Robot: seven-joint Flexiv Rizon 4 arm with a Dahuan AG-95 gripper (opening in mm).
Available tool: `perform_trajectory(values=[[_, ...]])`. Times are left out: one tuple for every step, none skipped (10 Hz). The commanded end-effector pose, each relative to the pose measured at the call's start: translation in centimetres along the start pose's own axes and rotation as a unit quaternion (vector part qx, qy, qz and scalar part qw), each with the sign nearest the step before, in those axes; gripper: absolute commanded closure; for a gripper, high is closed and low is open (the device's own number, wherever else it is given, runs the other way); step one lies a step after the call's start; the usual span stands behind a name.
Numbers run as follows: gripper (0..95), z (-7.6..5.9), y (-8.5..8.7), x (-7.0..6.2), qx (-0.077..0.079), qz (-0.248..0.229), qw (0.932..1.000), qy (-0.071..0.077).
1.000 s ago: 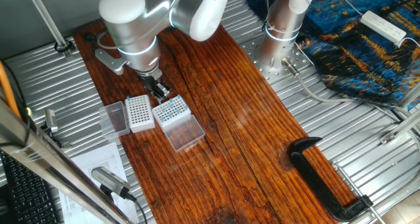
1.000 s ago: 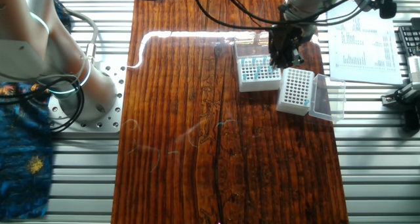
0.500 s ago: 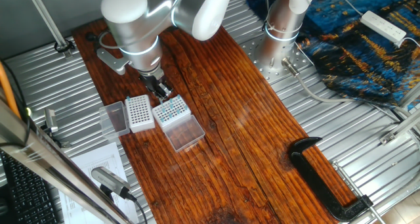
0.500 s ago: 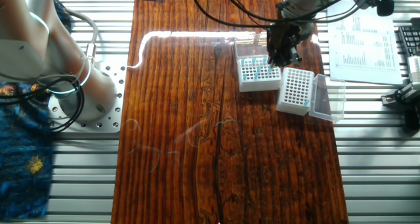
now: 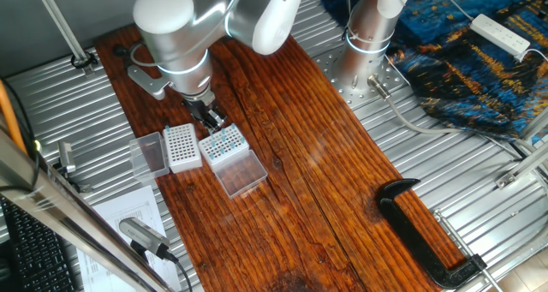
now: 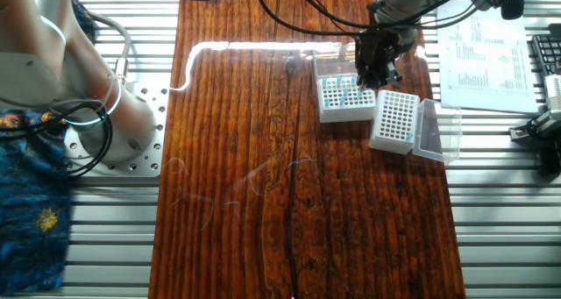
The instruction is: Transfer all medium pipette tips from one holder to another
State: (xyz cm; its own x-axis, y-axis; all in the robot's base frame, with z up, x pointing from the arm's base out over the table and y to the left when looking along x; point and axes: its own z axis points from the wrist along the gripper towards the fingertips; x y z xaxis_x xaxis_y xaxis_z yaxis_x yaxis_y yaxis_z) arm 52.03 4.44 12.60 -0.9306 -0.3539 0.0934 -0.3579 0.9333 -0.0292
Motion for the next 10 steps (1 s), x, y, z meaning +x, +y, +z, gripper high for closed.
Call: perform_trajectory(values=[[95.0,0.03,-0.03,-0.01,0.001,-0.001,1.0,0.0],[95.0,0.03,-0.04,0.01,0.002,-0.001,1.0,0.001],[95.0,0.03,-0.05,0.02,0.003,-0.001,1.0,0.001],[95.0,0.0,-0.11,0.06,0.006,-0.001,1.0,0.002],[95.0,-0.08,-0.28,0.17,0.006,-0.002,1.0,0.001],[95.0,-0.16,-0.43,0.27,0.005,-0.005,1.0,0.0],[95.0,-0.17,-0.44,0.28,0.005,-0.006,1.0,0.0],[95.0,-0.16,-0.44,0.29,0.005,-0.006,1.0,0.001],[95.0,-0.12,-0.45,0.33,0.005,-0.006,1.0,0.001],[95.0,-0.08,-0.44,0.36,0.005,-0.006,1.0,0.001]])
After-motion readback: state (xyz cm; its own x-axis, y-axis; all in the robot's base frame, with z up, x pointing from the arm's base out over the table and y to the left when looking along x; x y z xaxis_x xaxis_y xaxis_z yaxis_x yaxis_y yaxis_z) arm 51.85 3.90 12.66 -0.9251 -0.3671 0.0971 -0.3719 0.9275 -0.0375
